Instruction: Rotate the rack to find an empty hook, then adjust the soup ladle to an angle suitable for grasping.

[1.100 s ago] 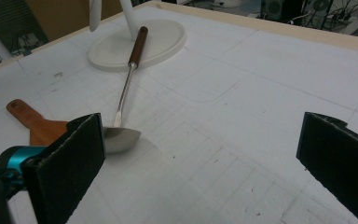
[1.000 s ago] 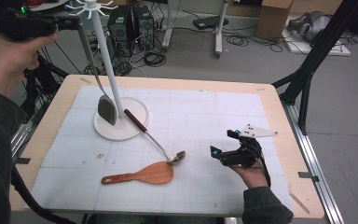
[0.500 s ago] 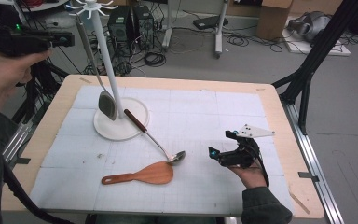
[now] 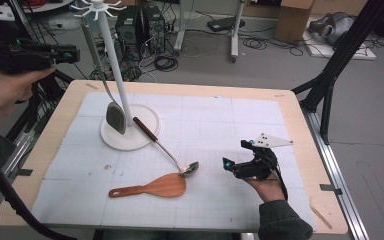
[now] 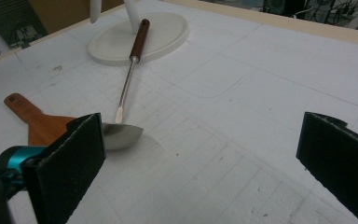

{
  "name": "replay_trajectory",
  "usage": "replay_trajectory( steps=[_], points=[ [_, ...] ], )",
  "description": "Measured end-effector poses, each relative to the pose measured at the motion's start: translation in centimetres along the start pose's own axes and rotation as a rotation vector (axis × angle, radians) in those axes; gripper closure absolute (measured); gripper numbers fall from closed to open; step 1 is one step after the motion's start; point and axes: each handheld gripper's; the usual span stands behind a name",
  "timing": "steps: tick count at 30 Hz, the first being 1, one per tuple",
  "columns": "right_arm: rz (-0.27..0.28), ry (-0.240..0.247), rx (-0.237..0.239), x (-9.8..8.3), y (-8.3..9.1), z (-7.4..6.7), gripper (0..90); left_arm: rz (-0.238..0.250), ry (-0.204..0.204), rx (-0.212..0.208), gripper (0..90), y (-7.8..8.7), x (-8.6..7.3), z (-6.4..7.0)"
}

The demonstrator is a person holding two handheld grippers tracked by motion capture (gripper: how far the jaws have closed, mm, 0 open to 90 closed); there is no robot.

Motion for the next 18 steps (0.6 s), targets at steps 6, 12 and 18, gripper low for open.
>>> replay_trajectory(
  steps=[6, 12, 18],
  points=[
    [-0.006, -0.001, -0.001, 0.0, -0.1, 0.0, 0.4, -0.012, -0.006, -0.02, 67.8, -0.2, -0.9, 0.4],
    [-0.005, 0.001, -0.002, 0.0, 0.0, 0.0, 0.5, -0.022, -0.009, -0.029, 64.8, -0.4, -2.0, 0.6],
    [-0.012, -0.003, -0.002, -0.1, -0.2, 0.0, 0.4, -0.028, -0.015, -0.028, 63.2, -0.3, -3.1, 0.8]
  ],
)
Point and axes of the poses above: each handheld gripper's, and its own axes: y roughly backward along the jaws, x roughly out of its top, z roughly to its right, and after that the axes turned 12 degrees about x, right-handed
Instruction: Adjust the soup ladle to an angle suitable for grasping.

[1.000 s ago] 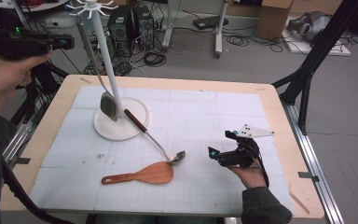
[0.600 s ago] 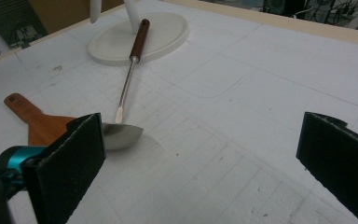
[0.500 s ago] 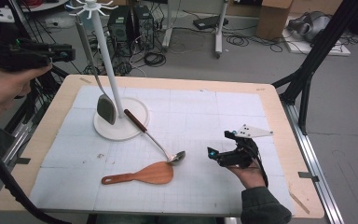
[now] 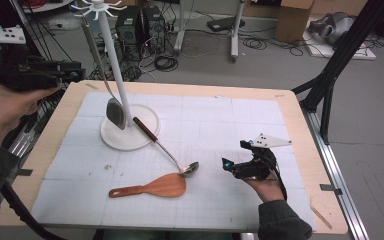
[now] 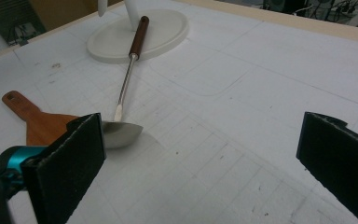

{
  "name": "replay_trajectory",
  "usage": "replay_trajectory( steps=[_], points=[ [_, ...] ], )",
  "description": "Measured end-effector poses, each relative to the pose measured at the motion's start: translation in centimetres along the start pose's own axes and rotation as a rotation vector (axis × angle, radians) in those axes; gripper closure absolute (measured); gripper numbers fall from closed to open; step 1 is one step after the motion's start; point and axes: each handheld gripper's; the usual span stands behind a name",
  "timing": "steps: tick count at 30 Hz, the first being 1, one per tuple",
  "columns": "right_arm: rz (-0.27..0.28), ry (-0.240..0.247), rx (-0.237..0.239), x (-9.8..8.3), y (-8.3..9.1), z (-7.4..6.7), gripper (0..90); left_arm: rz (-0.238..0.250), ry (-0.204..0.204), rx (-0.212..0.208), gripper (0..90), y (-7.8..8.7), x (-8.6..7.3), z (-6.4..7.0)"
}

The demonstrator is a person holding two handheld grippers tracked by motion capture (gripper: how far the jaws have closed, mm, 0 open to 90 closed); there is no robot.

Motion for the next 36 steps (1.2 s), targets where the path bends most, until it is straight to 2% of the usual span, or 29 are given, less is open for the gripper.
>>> replay_trajectory(
  steps=[17, 22, 36],
  points=[
    [-0.027, 0.015, 0.007, -0.2, -0.5, -0.5, 0.5, -0.024, -0.032, -0.011, 57.4, -0.3, -3.6, 1.3],
    [-0.033, 0.004, 0.015, -0.1, -0.8, -0.7, 0.5, -0.035, -0.038, -0.023, 55.0, -0.5, -4.7, 1.8],
    [-0.053, 0.016, 0.058, 0.9, -2.1, -1.2, 0.5, -0.06, -0.048, -0.054, 48.1, -1.8, -7.9, 3.4]
  ],
)
Point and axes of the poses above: each handheld gripper's, and its own axes: y roughly backward along the jaws, x roughly out of its top, z roughly to its right, and after that the axes turned 12 degrees about x, right-handed
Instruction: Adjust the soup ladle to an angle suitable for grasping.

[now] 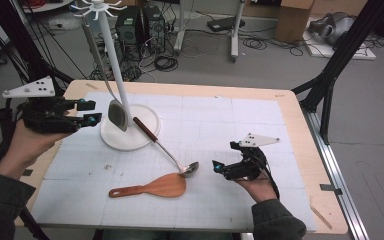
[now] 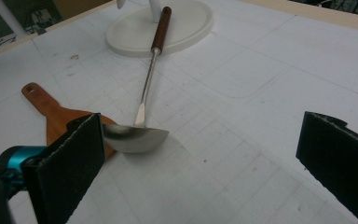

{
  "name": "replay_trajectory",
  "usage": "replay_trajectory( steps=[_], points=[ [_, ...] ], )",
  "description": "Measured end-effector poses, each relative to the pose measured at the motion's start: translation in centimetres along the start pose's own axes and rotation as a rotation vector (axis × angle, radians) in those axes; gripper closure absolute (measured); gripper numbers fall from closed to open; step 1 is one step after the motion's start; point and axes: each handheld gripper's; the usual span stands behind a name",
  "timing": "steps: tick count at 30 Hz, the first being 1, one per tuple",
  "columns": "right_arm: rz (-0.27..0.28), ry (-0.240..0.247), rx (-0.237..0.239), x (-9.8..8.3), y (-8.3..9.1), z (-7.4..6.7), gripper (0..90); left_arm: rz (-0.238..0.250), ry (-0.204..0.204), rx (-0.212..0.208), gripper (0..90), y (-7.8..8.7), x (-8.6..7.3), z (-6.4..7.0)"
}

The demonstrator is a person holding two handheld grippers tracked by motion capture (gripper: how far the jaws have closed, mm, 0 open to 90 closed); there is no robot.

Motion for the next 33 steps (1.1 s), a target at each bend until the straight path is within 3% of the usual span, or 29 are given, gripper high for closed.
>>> replay_trajectory(
  steps=[13, 27, 33],
  points=[
    [-0.017, 0.008, 0.069, 2.1, -2.3, -0.4, 0.5, -0.011, -0.006, -0.007, 37.6, -1.1, -2.4, 1.3],
    [-0.048, 0.026, 0.108, 5.3, -6.3, -0.1, 5.5, 0.003, -0.009, -0.005, 24.3, -1.6, -4.4, 2.9],
    [-0.074, 0.041, 0.116, 6.4, -7.8, 0.3, 5.5, -0.007, -0.025, -0.025, 22.5, -2.4, -4.9, 3.8]
  ],
)
Point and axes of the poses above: each handheld gripper's, and its own axes: y roughly backward along the jaws, x roughly out of its top, z roughly to its right, and after that the axes turned 12 degrees about x, right-handed
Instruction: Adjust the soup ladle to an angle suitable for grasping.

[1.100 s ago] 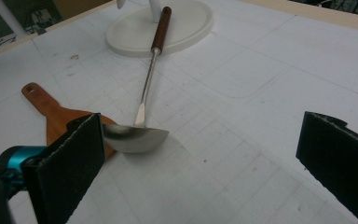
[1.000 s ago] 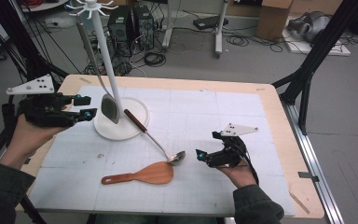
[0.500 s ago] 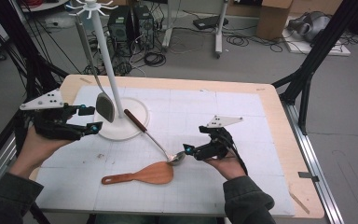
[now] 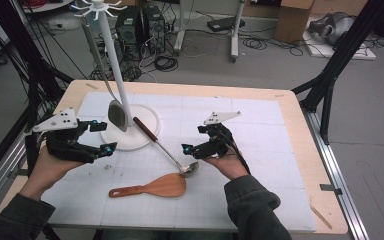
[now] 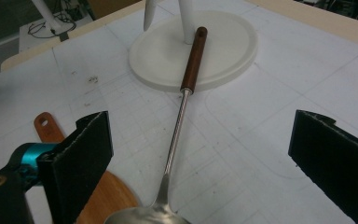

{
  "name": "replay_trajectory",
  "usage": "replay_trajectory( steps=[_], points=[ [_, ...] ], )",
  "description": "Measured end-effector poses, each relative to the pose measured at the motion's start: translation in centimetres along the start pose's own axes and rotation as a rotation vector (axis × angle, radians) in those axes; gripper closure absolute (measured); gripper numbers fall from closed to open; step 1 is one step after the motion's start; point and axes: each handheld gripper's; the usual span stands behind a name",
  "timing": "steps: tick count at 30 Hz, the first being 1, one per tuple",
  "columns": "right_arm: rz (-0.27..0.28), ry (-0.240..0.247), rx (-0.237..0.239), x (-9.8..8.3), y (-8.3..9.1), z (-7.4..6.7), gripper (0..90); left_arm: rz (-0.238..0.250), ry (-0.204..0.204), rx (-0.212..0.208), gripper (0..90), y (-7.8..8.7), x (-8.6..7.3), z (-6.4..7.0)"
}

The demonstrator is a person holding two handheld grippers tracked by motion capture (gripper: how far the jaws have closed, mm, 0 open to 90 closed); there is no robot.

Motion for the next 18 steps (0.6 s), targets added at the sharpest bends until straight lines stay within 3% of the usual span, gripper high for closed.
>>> replay_trajectory(
  steps=[12, 13, 15, 18],
  points=[
    [-0.055, -0.013, 0.022, 1.2, -3.1, 1.0, 6.5, 0.0, 0.007, -0.013, 17.5, -0.9, -1.2, 1.2],
    [-0.059, -0.016, 0.024, 1.2, -3.3, 1.1, 7.8, -0.001, 0.009, -0.015, 17.4, -1.0, -1.4, 1.2],
    [-0.064, -0.013, 0.034, 1.3, -3.7, 1.3, 19.4, -0.006, 0.006, -0.012, 17.4, -1.2, -1.6, 1.3],
    [-0.086, -0.013, 0.037, 1.2, -4.5, 1.6, 18.7, -0.012, 0.0, -0.013, 17.4, -1.4, -1.6, 1.5]
  ],
)
Point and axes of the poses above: each handheld gripper's, and its own axes: y roughly backward along the jaws, x roughly out of its top, z roughly to its right, and after that the axes turned 12 degrees about x, right-handed
